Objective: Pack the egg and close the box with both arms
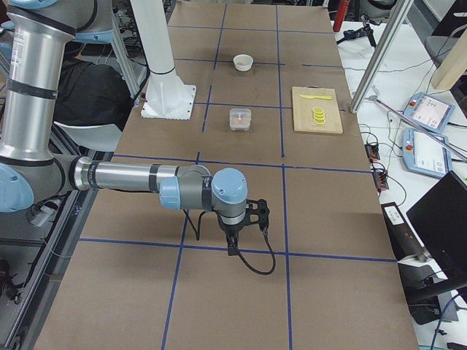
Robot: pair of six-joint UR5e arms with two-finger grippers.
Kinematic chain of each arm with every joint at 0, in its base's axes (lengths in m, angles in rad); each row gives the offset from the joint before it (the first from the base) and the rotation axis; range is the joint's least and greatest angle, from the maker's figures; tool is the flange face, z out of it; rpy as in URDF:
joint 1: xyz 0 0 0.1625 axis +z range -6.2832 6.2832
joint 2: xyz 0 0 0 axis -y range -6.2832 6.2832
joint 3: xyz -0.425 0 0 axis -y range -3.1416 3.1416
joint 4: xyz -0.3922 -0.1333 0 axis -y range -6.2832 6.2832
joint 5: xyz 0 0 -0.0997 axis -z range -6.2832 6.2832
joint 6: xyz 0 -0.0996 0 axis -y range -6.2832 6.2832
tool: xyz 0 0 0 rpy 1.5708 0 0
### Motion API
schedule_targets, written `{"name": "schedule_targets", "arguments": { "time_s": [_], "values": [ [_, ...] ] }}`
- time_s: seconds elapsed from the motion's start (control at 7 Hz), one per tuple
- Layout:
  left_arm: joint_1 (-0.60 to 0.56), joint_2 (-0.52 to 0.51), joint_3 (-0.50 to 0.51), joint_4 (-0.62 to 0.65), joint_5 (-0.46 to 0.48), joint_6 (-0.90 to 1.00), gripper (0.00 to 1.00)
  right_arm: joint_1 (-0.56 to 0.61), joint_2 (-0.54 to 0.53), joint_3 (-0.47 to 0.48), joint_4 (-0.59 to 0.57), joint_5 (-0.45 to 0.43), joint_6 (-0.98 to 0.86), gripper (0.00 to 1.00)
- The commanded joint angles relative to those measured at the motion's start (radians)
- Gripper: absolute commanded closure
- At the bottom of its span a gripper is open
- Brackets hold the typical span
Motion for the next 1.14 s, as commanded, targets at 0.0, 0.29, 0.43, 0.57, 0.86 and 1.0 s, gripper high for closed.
{"name": "schedule_targets", "arguments": {
  "time_s": [0.0, 0.29, 0.43, 0.57, 0.86, 1.0],
  "values": [
    [0.0, 0.001, 0.003, -0.076, 0.004, 0.003, 0.0, -0.002, -0.009, -0.006, -0.005, -0.003, 0.001, 0.0],
    [0.0, 0.0, -0.01, -0.081, 0.004, 0.004, 0.0, -0.002, -0.005, -0.009, -0.002, 0.0, 0.001, 0.0],
    [0.003, -0.003, 0.0, -0.13, 0.004, 0.006, 0.0, -0.006, 0.003, -0.007, -0.002, 0.005, 0.002, 0.0],
    [0.006, 0.0, 0.002, -0.18, -0.002, 0.006, 0.0, -0.006, 0.016, -0.006, 0.023, 0.005, 0.004, 0.0],
    [0.012, -0.037, -0.001, -0.249, -0.005, -0.002, 0.0, -0.006, 0.023, -0.01, 0.207, -0.004, 0.013, 0.0],
    [0.011, -0.052, 0.0, -0.402, -0.002, -0.003, 0.0, -0.006, 0.035, -0.013, 0.266, -0.011, 0.013, 0.0]
  ]
}}
